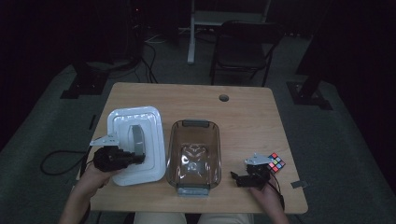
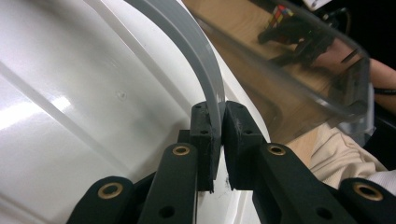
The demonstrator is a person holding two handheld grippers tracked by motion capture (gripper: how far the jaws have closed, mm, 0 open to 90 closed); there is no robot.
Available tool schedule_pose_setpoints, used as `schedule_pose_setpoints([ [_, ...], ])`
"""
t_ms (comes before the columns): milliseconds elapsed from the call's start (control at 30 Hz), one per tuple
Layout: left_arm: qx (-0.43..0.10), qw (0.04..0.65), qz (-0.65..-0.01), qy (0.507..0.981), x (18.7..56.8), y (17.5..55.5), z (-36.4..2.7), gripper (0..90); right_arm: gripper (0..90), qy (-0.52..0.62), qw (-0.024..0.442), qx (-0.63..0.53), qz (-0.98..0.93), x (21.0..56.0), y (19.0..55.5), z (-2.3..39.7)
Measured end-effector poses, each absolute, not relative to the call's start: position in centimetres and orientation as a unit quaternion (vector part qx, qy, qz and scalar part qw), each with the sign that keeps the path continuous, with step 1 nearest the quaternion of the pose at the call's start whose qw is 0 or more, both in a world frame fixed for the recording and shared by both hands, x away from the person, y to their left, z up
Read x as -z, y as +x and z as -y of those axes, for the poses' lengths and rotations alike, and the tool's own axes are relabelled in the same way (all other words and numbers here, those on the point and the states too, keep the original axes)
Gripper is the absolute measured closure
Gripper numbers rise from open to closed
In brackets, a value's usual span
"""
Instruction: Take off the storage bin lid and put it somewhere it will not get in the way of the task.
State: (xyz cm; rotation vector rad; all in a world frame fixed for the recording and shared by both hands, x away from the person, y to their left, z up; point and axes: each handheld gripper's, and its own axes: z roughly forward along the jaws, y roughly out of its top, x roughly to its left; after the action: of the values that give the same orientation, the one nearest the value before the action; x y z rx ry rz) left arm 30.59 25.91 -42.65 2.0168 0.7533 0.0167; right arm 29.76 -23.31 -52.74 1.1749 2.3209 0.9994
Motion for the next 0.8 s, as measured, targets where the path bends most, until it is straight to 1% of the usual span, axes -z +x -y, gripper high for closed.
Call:
schedule_pose_setpoints([
  [300, 0.032, 0.456, -0.319, 0.830, 45.7, 32.1, -24.9, 83.6, 13.6, 0.415, 0.176, -0.353, -0.820, 52.7, 29.8, 23.3],
  [800, 0.077, 0.450, -0.339, 0.822, 48.8, 34.9, -24.5, 83.4, 13.6, 0.415, 0.176, -0.353, -0.820, 52.7, 29.8, 23.3],
])
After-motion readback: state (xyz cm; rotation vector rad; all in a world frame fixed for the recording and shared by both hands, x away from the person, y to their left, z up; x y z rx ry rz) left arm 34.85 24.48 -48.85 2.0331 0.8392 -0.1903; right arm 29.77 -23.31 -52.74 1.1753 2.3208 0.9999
